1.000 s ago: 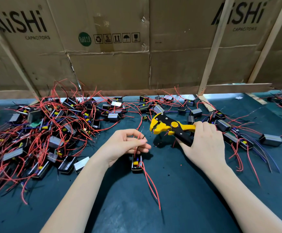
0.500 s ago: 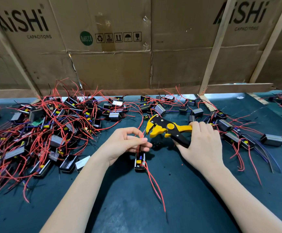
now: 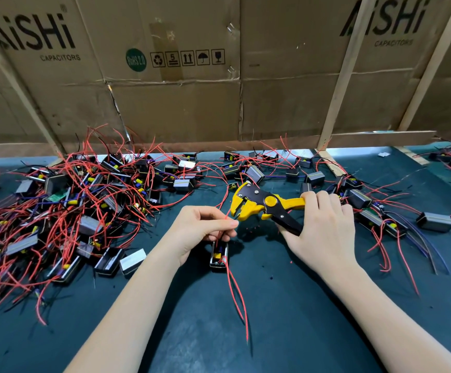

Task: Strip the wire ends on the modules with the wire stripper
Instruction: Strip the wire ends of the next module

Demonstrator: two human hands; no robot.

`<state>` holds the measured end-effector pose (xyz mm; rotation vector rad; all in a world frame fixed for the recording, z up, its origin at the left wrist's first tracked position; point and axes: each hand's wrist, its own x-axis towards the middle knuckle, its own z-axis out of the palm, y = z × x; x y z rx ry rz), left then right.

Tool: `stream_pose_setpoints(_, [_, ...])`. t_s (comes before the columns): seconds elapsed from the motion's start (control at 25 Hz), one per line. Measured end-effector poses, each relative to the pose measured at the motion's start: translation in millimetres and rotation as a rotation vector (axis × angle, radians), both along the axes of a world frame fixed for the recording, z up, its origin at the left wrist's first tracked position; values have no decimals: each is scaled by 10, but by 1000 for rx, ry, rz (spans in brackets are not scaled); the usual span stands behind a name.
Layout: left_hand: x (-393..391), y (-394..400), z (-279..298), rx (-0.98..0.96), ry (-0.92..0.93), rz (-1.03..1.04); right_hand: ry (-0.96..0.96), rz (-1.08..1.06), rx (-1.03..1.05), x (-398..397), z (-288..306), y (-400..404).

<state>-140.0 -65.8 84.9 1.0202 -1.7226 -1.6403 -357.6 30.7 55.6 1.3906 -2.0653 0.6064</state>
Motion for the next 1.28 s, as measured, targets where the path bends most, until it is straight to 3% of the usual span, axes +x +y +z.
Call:
stream_pose_setpoints(1.08, [1, -29, -52, -34, 2, -30, 14, 63, 72, -35, 41, 7])
stream_pose_setpoints(1.28, [13, -28, -54, -25, 6, -35, 53, 77, 1, 9, 63, 51])
